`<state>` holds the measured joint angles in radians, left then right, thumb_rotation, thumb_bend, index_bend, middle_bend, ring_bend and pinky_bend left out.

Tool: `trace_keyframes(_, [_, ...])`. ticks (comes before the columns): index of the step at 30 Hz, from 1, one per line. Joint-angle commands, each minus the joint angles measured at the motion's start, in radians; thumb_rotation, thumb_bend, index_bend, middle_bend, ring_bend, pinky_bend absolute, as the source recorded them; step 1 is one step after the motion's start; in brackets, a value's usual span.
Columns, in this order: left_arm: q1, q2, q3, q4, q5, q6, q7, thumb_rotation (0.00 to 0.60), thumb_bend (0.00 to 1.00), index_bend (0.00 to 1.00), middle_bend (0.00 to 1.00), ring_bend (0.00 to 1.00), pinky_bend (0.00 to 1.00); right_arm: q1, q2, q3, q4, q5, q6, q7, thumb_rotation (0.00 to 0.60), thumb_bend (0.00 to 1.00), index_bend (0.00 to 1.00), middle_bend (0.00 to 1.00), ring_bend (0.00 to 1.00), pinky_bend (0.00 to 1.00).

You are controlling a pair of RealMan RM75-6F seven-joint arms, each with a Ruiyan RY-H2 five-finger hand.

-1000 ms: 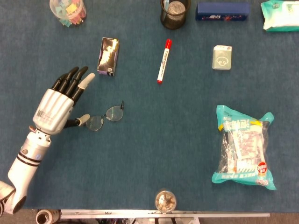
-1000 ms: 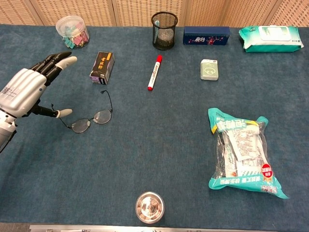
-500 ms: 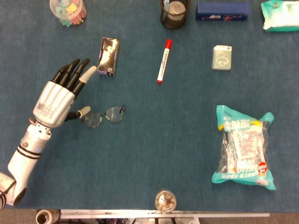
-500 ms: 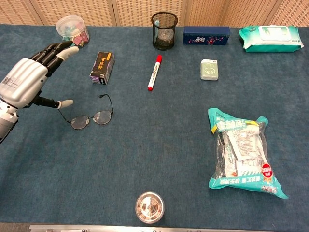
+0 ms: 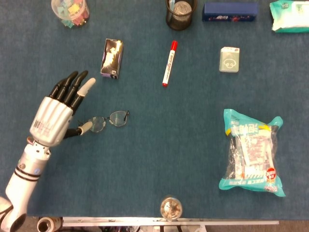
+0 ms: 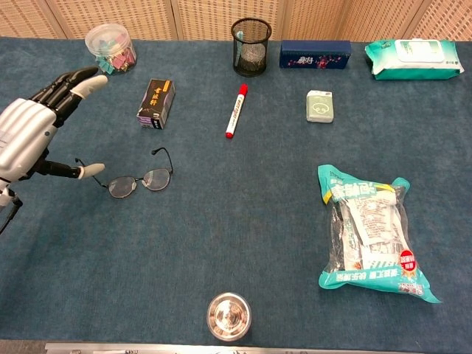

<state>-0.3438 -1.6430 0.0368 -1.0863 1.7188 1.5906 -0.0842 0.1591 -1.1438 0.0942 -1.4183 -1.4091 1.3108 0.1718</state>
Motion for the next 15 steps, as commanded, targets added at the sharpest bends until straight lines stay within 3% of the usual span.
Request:
trace_keyframes(1, [0.034,0.073,0.017,-0.129,-0.006,0.004,0.093,0.600,0.02,0.00,0.00,0.00,0.17,0.001,0.002,0.000,0.000,-0.004,0.003,0.004,0.600,0.37,0.31,0.32,0.26,0.36])
trace_keyframes(8, [0.067,0.133,0.036,-0.203,-0.018,-0.012,0.134,0.600,0.05,0.00,0.00,0.00,0.17,0.001,0.012,0.002,-0.005,-0.013,0.014,0.011,0.600,0.37,0.31,0.33,0.26,0.36])
trace_keyframes(15, [0.099,0.181,0.035,-0.276,-0.059,-0.032,0.165,0.600,0.27,0.00,0.00,0.00,0.17,0.003,0.015,0.002,-0.012,-0.021,0.021,0.009,0.600,0.37,0.31,0.33,0.26,0.36])
